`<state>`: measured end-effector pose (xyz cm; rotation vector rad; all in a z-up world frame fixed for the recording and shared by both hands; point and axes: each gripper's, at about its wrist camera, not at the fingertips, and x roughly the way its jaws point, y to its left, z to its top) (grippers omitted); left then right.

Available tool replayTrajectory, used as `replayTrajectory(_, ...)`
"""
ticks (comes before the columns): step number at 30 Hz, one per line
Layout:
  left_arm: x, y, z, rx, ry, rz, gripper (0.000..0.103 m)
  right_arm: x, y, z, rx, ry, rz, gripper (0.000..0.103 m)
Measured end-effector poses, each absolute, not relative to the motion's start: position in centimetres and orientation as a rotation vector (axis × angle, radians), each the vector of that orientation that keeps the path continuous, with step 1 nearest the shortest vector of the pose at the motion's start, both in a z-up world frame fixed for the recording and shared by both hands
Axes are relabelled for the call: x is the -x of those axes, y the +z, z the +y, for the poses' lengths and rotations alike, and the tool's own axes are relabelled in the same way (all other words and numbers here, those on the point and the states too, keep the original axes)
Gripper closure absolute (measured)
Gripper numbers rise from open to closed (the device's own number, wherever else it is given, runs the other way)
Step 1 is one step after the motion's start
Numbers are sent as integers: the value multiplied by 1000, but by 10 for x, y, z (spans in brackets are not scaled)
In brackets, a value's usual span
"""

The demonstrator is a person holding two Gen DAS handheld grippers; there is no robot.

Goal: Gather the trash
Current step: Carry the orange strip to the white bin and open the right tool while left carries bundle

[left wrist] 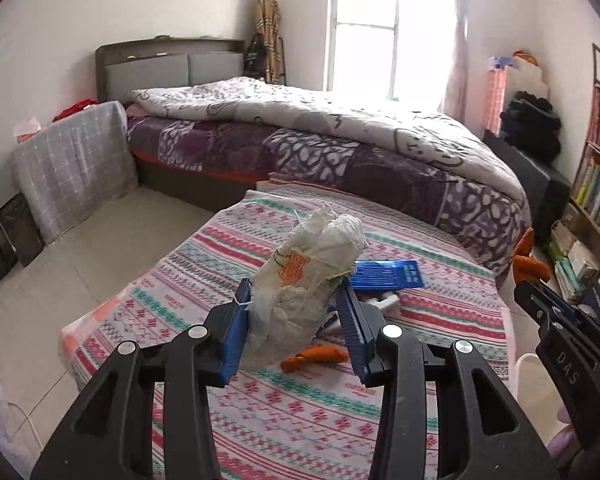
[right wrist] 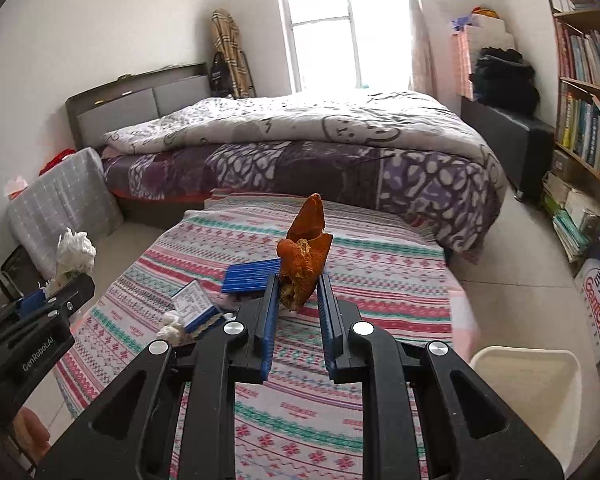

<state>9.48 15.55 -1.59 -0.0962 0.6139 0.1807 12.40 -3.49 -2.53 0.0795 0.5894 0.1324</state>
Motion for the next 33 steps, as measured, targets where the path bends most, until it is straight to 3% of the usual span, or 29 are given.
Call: replayTrajectory(33, -98, -16, 26, 30, -46, 597, 60, -92, -12, -168, -93, -97, 578, 85)
